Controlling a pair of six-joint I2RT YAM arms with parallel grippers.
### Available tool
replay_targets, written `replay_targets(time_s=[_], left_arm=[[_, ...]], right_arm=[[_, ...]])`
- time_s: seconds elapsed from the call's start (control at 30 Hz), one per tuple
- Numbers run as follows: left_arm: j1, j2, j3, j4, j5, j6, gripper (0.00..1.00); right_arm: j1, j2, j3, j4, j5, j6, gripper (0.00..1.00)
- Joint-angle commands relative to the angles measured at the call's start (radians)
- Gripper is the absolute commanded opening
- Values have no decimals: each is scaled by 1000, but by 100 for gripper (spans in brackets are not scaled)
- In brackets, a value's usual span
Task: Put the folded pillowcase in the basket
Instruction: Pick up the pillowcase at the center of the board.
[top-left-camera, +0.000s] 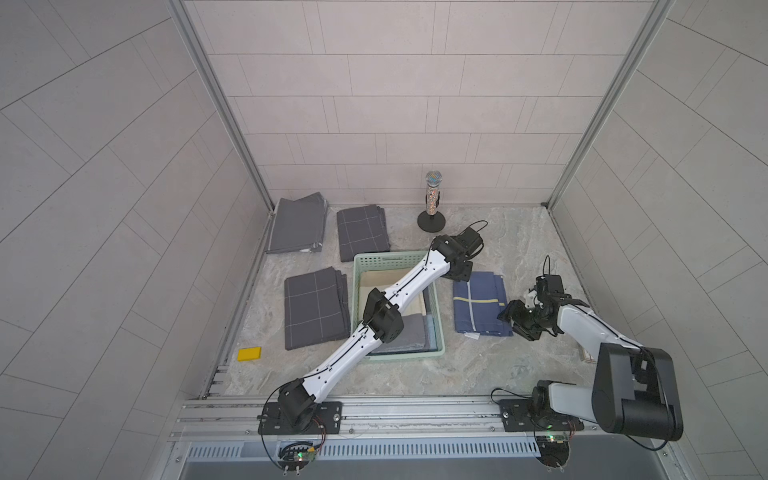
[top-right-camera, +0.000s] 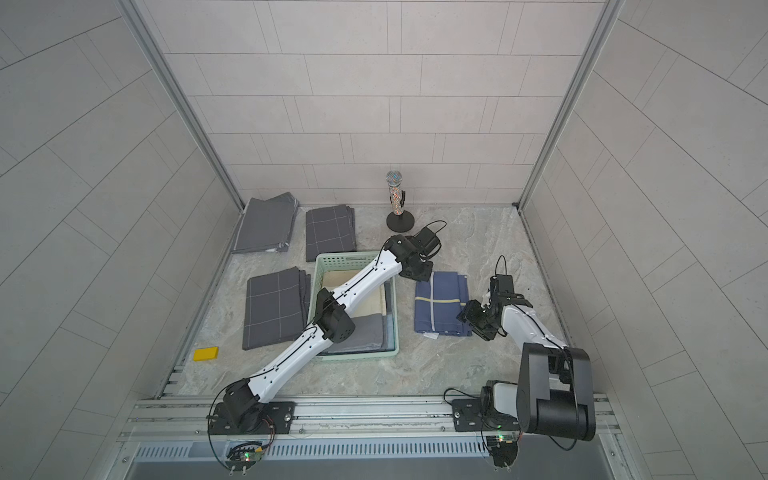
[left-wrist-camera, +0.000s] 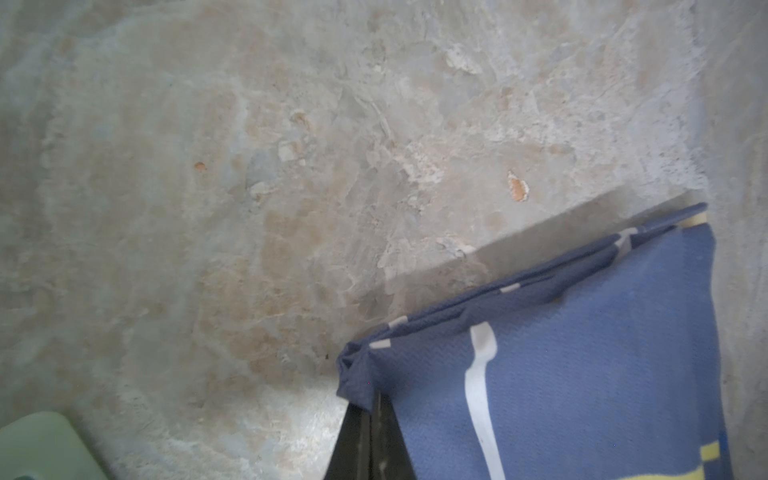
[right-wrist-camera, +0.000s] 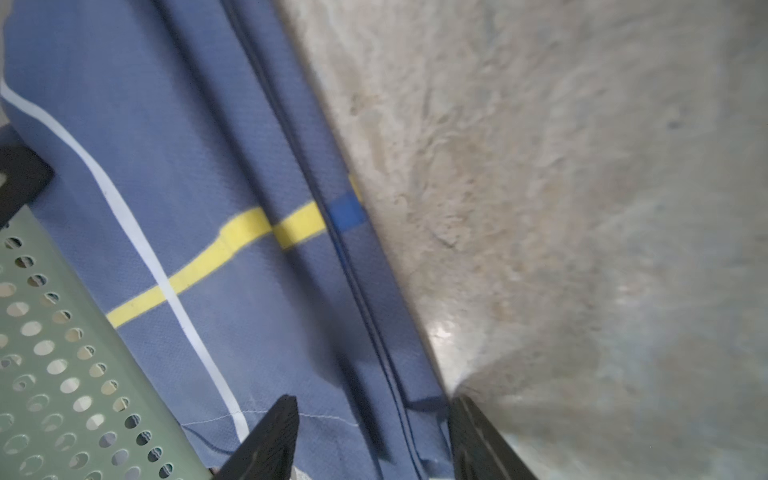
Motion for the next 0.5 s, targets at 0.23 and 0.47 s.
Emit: replay_targets(time_s=[0.23,0.47], left_arm=[[-17,-34,46,-8,8,-21,0],[-65,-142,46,-46,-28,5,0]], right_arm=[[71,-48,-26,-85,56,-3,6],[147,-240,49,-176,77,48,0]])
